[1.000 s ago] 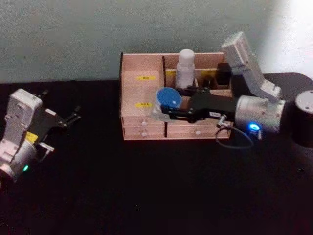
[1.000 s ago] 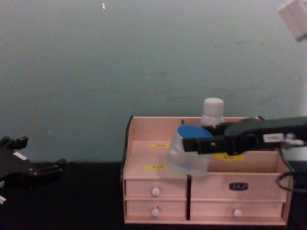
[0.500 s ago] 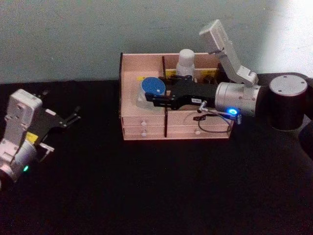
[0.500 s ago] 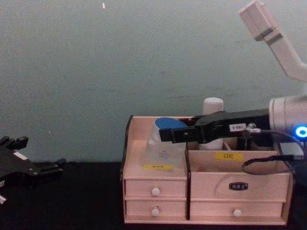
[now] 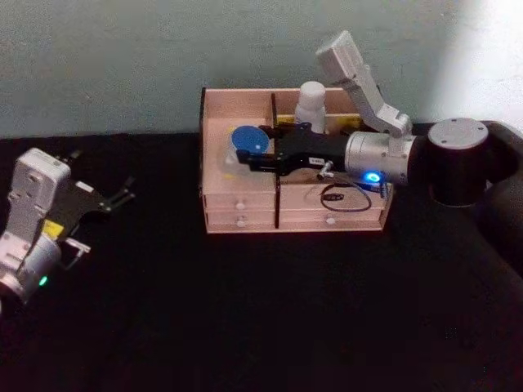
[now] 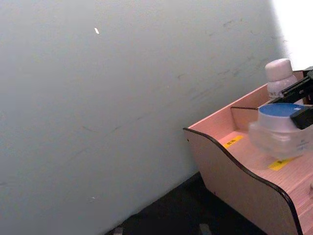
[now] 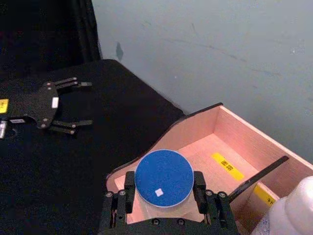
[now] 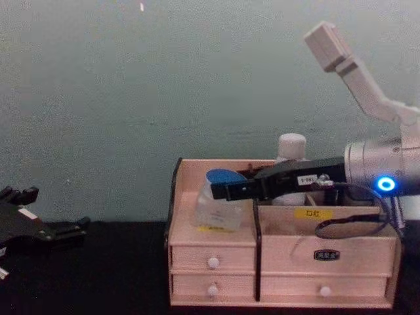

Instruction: Pick up the facial cleanser and watermelon frost from the table and place them into the tiered storage box.

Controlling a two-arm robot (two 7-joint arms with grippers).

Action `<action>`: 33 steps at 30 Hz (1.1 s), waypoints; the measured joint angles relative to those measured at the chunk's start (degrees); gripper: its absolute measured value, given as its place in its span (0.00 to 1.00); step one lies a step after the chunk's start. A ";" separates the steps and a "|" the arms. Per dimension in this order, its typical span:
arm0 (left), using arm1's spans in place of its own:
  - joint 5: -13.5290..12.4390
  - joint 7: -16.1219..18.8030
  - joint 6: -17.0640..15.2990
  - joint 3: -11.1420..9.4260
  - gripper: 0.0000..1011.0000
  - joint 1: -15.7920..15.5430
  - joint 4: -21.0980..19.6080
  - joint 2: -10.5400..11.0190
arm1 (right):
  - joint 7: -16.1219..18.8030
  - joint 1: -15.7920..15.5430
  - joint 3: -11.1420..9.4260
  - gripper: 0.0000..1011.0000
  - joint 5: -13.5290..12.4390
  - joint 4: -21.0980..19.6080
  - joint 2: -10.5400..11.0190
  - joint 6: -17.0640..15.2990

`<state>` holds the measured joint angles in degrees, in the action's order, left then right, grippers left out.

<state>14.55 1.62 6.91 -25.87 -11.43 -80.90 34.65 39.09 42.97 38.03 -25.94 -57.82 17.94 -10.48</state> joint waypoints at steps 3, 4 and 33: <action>0.00 0.00 0.00 0.00 0.99 0.00 0.00 0.00 | 0.12 0.58 0.09 0.71 0.58 1.19 -0.60 0.28; 0.00 0.00 0.00 0.00 0.99 0.00 0.00 0.00 | 0.14 0.71 0.10 0.71 0.71 1.48 -0.75 0.34; 0.00 0.00 0.00 0.00 0.99 0.00 0.00 0.00 | 0.46 1.77 -0.26 0.71 1.98 3.80 -2.20 0.56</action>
<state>14.55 1.62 6.91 -25.86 -11.43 -80.90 34.65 39.55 44.74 37.77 -23.97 -54.02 15.75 -9.92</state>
